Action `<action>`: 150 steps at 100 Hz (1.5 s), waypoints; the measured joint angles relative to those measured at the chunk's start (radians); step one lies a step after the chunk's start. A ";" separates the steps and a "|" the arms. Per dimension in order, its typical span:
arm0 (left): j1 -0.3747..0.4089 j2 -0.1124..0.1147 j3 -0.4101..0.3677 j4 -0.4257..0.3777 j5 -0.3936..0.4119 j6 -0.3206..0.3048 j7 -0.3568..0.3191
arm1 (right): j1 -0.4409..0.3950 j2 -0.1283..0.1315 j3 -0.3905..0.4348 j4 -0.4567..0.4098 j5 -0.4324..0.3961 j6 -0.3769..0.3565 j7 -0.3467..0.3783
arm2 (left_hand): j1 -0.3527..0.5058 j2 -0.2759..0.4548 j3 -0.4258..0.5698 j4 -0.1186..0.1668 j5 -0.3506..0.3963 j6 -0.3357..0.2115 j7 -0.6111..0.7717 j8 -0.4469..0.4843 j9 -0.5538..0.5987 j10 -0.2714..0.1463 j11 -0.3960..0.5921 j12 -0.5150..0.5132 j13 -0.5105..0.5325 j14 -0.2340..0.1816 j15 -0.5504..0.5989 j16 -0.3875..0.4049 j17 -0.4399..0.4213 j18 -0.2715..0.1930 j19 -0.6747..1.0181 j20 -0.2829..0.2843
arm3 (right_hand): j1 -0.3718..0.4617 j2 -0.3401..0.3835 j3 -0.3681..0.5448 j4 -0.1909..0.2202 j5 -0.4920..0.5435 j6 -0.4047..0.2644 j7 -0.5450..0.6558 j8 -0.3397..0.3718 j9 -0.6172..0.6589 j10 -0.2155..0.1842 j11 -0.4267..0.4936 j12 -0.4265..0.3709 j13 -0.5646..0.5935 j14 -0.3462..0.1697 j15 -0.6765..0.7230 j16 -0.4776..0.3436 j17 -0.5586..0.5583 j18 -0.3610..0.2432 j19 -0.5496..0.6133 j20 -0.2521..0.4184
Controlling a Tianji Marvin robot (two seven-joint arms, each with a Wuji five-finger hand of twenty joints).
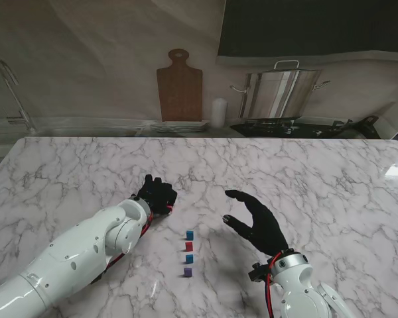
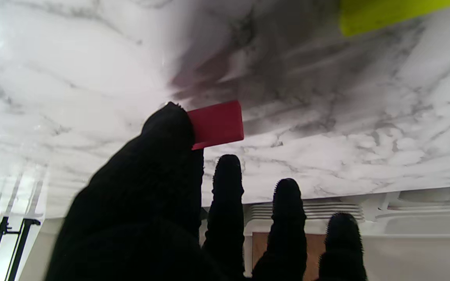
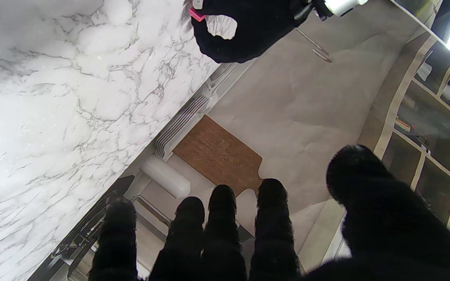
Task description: Arrange dominoes in a row
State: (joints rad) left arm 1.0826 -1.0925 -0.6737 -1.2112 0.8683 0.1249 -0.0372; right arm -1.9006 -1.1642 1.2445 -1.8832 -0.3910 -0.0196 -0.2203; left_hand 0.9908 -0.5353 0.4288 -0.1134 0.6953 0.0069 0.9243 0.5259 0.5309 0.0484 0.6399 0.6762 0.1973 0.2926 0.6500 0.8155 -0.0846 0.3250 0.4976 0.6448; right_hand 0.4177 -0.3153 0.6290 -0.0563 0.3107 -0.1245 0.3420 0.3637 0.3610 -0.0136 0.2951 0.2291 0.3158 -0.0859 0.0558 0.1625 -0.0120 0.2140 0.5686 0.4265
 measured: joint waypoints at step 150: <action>0.200 0.010 -0.225 -0.260 -0.057 -0.011 -0.015 | 0.001 0.001 -0.004 0.002 -0.001 0.000 0.004 | -0.010 0.008 -0.033 0.001 -0.009 -0.072 0.019 -0.041 0.471 -0.165 0.126 0.250 0.227 -0.058 0.096 0.037 0.000 0.001 0.092 0.039 | 0.000 0.000 0.000 0.000 0.000 0.000 0.000 0.000 0.000 0.000 0.000 0.000 0.000 0.000 0.000 0.000 0.000 0.000 0.001 0.000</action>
State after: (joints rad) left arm 1.2830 -1.0823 -0.8989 -1.4716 0.8111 0.1137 -0.0519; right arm -1.8994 -1.1635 1.2409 -1.8815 -0.3922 -0.0198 -0.2165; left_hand 0.9803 -0.5270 0.3957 -0.1120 0.6864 -0.0648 0.9437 0.4849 1.0022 -0.1163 0.7658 0.9265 0.4241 0.2343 0.7456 0.8528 -0.0846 0.3263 0.5901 0.6835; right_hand 0.4177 -0.3153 0.6290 -0.0563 0.3107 -0.1245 0.3420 0.3637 0.3610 -0.0136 0.2956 0.2291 0.3158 -0.0857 0.0558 0.1624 -0.0117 0.2141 0.5697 0.4265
